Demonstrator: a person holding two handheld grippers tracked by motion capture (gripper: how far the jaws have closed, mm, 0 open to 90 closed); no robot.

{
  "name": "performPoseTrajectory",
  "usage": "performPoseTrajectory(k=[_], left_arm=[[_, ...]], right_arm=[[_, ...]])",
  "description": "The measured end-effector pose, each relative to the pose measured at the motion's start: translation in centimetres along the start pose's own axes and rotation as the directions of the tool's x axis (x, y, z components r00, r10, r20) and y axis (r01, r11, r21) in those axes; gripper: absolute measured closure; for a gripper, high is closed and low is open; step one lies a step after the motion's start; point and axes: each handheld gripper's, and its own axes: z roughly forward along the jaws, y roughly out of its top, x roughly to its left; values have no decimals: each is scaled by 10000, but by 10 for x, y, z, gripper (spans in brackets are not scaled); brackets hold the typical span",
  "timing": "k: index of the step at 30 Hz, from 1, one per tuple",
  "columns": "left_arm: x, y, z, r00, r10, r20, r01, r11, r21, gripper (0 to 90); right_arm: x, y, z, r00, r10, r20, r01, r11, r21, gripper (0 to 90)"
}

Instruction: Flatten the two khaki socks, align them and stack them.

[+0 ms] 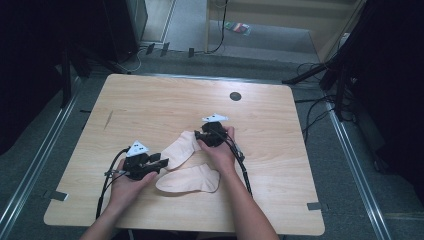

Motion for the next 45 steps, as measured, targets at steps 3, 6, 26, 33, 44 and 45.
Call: performPoseTrajectory(k=[3,6,26,33,44,45], left_arm=[[-1,0,2,9991,71,-424,-59,9996,290,642],[-2,-1,3,9974,224,-679,-201,9992,348,679],[16,-1,-7,9909,654,-1173,-658,9978,12,900],[17,11,-30,9944,651,-838,-727,9932,-912,900],[3,16,-62,9900,1363,362,-1281,9765,-1735,900],[-2,15,-68,9749,2090,772,-1921,9641,-1835,900]], right_arm=[[4,-1,1,9998,-175,-29,175,9998,96,600],[5,-2,2,9996,-265,58,263,9993,253,621],[0,-20,-39,9957,695,-606,-699,9975,-43,861],[10,-12,-77,9919,816,-971,-900,9922,-857,861],[15,-17,-115,9882,1060,-1107,-1202,9841,-1309,861],[15,-23,-121,9862,1179,-1161,-1327,9827,-1291,861]])
